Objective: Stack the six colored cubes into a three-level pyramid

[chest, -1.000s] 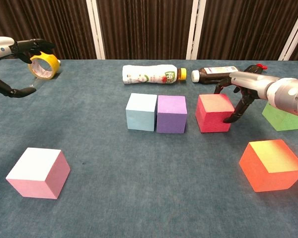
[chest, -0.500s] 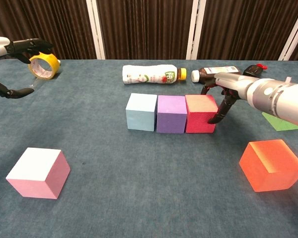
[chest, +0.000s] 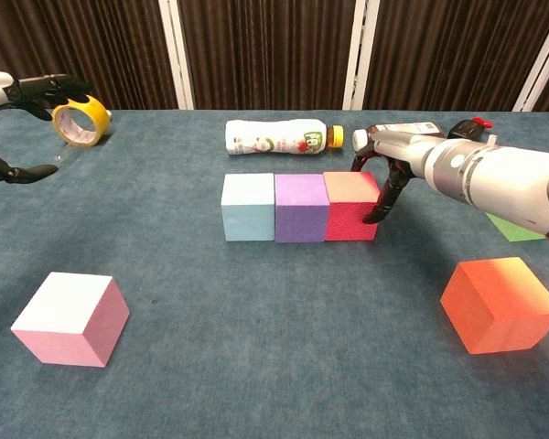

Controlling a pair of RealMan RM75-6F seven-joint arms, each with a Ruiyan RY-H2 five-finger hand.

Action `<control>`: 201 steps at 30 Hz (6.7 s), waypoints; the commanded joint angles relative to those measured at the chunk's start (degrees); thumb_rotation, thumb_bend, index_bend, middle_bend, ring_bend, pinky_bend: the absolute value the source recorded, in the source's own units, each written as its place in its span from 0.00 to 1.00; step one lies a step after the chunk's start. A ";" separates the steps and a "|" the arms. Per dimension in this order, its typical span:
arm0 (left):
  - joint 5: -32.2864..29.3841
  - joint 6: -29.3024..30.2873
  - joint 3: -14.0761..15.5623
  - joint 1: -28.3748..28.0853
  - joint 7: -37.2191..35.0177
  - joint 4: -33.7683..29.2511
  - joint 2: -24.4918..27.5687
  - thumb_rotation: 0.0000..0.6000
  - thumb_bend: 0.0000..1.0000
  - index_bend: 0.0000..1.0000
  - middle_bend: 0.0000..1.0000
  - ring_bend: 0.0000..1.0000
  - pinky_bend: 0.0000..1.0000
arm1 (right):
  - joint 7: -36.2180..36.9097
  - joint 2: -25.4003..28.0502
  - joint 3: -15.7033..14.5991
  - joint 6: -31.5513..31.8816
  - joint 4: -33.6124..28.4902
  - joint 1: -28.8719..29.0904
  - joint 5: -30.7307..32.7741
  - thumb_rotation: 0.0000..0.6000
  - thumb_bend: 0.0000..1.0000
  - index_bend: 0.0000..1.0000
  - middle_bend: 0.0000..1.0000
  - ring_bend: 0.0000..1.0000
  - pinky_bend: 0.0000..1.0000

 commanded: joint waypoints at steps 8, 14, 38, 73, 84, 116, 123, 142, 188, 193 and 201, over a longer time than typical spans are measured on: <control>0.15 -0.44 -0.29 0.29 0.11 0.01 -0.07 1.00 0.37 0.03 0.07 0.07 0.18 | -0.54 -0.37 -0.39 0.18 0.87 0.82 1.11 1.00 0.26 0.55 0.21 0.11 0.27; 0.29 -0.63 -0.53 0.38 0.08 -0.04 -0.06 1.00 0.37 0.02 0.06 0.07 0.18 | -0.62 -0.51 -0.49 0.11 0.92 1.24 1.37 1.00 0.26 0.55 0.21 0.11 0.27; 0.60 -1.33 -0.94 0.83 -0.58 -0.20 0.12 1.00 0.37 0.02 0.06 0.07 0.18 | -1.28 0.41 -1.42 0.19 0.24 1.97 1.71 1.00 0.26 0.53 0.22 0.11 0.26; 0.78 -1.66 -1.25 1.20 -1.52 0.62 -0.19 1.00 0.37 0.02 0.05 0.07 0.18 | -1.75 0.25 -1.73 0.55 -0.75 2.97 3.15 1.00 0.26 0.50 0.22 0.11 0.26; 0.71 -2.10 -1.33 1.03 -1.18 0.40 -0.24 1.00 0.37 0.01 0.05 0.07 0.17 | -2.55 2.03 -2.56 0.63 -3.40 2.84 4.52 1.00 0.26 0.29 0.21 0.11 0.24; 0.42 -2.71 -1.33 1.05 -1.51 0.58 -0.21 1.00 0.37 0.00 0.03 0.05 0.17 | -2.76 0.54 -2.10 1.78 -2.40 3.80 6.21 1.00 0.26 0.45 0.21 0.11 0.24; 0.38 -3.17 -1.36 0.85 -1.75 0.61 0.02 1.00 0.37 0.00 0.03 0.05 0.17 | -3.23 1.08 -2.38 1.86 -3.67 3.83 6.21 1.00 0.26 0.33 0.21 0.11 0.24; -5.49 -23.51 -5.74 -13.08 -3.83 6.98 -4.15 1.00 0.36 0.02 0.03 0.05 0.16 | 5.29 24.47 -1.47 6.50 -26.62 -5.43 -5.93 1.00 0.26 0.09 0.21 0.09 0.23; -21.53 -31.93 -8.51 -22.68 -2.19 23.23 -23.15 1.00 0.33 0.16 0.26 0.24 0.22 | 21.65 33.24 -5.63 6.37 -24.54 -18.35 -22.12 1.00 0.26 0.11 0.21 0.09 0.23; -21.00 -31.90 -8.47 -22.60 -2.30 23.20 -23.04 1.00 0.33 0.17 0.27 0.25 0.22 | 21.59 33.08 -5.48 6.18 -24.39 -18.36 -22.03 1.00 0.26 0.11 0.21 0.09 0.23; -20.44 -31.46 -8.46 -22.34 -2.53 22.99 -23.01 1.00 0.33 0.21 0.31 0.28 0.22 | 21.59 32.99 -5.25 6.05 -24.19 -18.36 -21.82 1.00 0.26 0.11 0.21 0.09 0.23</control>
